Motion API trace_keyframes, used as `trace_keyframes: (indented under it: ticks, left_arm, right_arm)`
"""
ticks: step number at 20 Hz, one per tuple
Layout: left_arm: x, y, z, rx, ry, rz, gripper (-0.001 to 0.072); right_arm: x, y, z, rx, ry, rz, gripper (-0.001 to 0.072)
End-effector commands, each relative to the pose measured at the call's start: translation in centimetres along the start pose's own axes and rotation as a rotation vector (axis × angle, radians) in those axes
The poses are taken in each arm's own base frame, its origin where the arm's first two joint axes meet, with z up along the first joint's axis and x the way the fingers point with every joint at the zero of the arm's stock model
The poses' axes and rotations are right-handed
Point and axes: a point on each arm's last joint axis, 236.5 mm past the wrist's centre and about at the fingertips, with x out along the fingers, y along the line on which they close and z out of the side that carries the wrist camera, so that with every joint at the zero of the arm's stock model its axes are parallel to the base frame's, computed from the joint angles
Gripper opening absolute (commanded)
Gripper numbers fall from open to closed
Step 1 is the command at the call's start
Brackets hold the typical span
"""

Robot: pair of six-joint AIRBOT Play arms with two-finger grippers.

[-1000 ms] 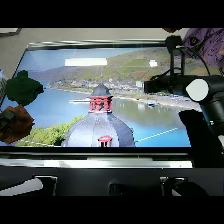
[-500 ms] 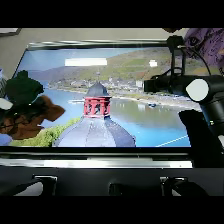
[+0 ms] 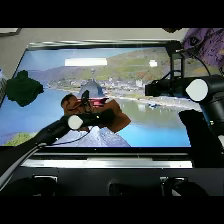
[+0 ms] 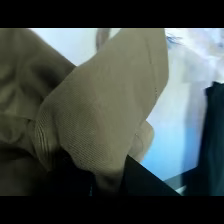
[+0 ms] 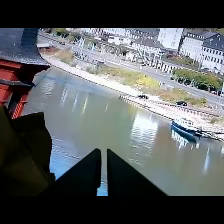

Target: Fold the clothes and pants, and hang the long-sleeved shirts on hangers.

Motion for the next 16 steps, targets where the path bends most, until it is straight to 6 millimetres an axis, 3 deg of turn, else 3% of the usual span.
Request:
trace_keyframes:
  ticks: [1,2,3,4,5,7,9,11,13,16]
  left_arm:
    - [1.5,-1.2,0.4,-0.091,-0.082,-0.049,0.0407]
    - [0.3,-1.0,2.2,-0.107,-0.102,-0.05,0.0708]
    - [-1.6,-0.6,4.3,-0.087,-0.118,-0.045,0.0704]
    - [-3.8,0.0,6.3,-0.034,-0.128,-0.033,0.0704]
    - [-6.6,1.0,8.5,0.031,-0.138,-0.016,0.0704]
    - [-12.6,3.3,12.0,0.085,-0.167,0.021,0.0704]
    - [-18.1,6.0,14.6,0.102,-0.222,0.065,0.0704]
    - [-22.4,8.4,16.4,0.085,-0.276,0.106,0.0703]
    - [-25.1,10.5,17.3,0.035,-0.312,0.137,0.0703]
    - [-26.7,12.7,17.8,-0.022,-0.325,0.165,0.0703]
  right_arm:
    - [0.0,-1.1,-1.2,-0.026,0.051,-0.046,0.0127]
    - [-0.1,-1.4,-1.3,-0.042,0.057,-0.058,0.0327]
    - [-0.1,-2.1,-1.8,-0.062,0.081,-0.086,0.0559]
    - [-0.4,-3.4,-2.8,-0.091,0.126,-0.135,0.062]
    - [-0.6,-4.9,-3.9,-0.071,0.169,-0.162,0.0621]
    - [0.0,-7.2,-6.9,0.164,0.241,-0.126,0.0621]
    - [2.0,-6.6,-10.7,0.504,0.305,0.048,0.0623]
    - [3.9,-4.2,-14.5,0.664,0.369,0.231,0.0622]
    - [5.3,-2.2,-17.9,0.706,0.427,0.309,0.0622]
    - [7.3,-0.5,-20.5,0.748,0.424,0.325,0.0622]
